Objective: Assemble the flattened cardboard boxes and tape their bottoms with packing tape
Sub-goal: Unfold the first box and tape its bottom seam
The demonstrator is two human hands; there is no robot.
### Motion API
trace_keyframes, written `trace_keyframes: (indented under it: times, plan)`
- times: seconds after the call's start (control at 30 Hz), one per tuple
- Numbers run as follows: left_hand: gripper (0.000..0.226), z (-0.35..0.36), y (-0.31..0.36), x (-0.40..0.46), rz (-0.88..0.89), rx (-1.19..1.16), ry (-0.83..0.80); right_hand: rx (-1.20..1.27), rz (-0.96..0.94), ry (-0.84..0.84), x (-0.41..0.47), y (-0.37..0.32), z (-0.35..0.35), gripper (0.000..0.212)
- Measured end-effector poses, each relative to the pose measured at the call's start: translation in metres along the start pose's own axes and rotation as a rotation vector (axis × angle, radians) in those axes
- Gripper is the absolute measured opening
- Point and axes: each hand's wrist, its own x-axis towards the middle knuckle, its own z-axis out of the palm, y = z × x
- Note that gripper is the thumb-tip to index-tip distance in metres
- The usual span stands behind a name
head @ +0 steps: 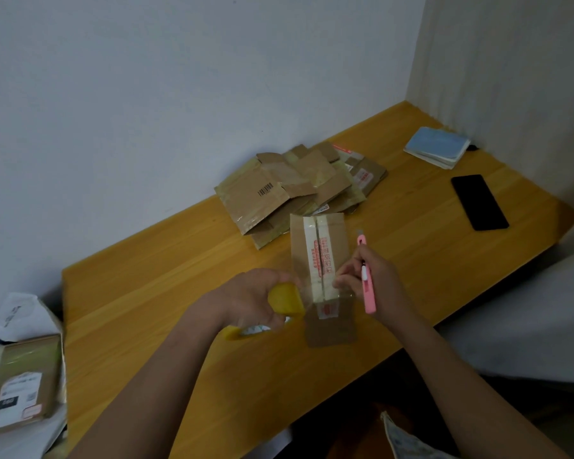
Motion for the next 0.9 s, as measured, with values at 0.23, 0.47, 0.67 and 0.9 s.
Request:
trace_keyframes:
  times: [0.23,0.47,0.67,0.9]
  plan:
    - [0.073,-0.001,0.004,-0.004,-0.028,0.001,0.014,0.033,0.022,0.133,-0.010,0.001,0.000,0.030]
    - [0.072,-0.004,0.008,-0.017,-0.013,0.007,0.043,0.218,0.086,0.165,-0.020,0.000,-0.010,0.035]
    - [0.077,-0.001,0.007,-0.019,-0.027,0.004,0.081,0.094,0.077,0.299,-0.027,0.003,-0.004,0.034]
    - [0.078,-0.001,0.005,-0.015,-0.052,0.040,0.129,0.056,0.095,0.412,-0.036,0.003,0.001,0.034]
